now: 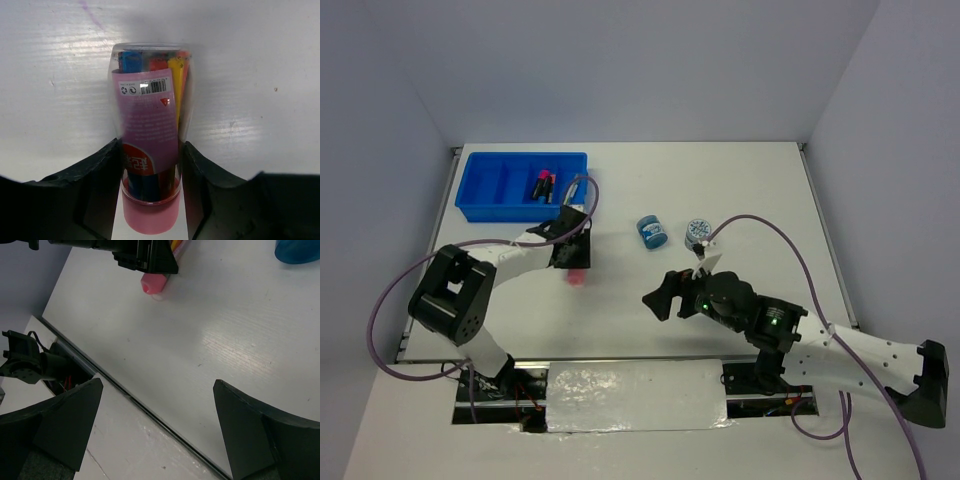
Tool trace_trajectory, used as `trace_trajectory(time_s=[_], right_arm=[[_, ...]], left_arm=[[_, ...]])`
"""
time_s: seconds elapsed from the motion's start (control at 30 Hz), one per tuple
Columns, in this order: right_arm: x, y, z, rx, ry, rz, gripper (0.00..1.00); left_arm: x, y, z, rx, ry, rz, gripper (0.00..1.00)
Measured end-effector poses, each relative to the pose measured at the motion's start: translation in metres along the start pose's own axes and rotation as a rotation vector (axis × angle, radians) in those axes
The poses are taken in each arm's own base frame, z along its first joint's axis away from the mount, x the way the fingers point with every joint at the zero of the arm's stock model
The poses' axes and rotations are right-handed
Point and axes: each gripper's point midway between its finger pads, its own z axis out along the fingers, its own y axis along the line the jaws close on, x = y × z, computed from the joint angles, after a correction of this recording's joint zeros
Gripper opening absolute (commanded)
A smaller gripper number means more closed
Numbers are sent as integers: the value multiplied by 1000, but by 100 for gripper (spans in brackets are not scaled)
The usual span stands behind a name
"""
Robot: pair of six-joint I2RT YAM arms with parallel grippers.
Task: Sort the stationery into containers
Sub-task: Pick up the stationery from the center of the board.
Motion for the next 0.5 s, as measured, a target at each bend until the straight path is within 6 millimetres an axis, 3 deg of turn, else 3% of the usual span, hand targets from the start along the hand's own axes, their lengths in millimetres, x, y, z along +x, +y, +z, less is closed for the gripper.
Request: trace_trajectory(time_s=[0.13, 0.23, 0.37, 0.5], right_arm=[[-2, 0, -4, -4, -6, -6, 100], [-5, 0, -9, -13, -24, -5, 100], [-8, -1, -13, -20, -43, -6, 100], [-9, -1, -14, -26, -45, -9, 100]], left_arm=[[0, -9, -15, -8, 4, 60, 0], [-24, -14, -48, -10, -62, 98, 0], [-109, -4, -104, -51, -282, 73, 0], [-193, 42, -133, -148, -438, 43, 0]])
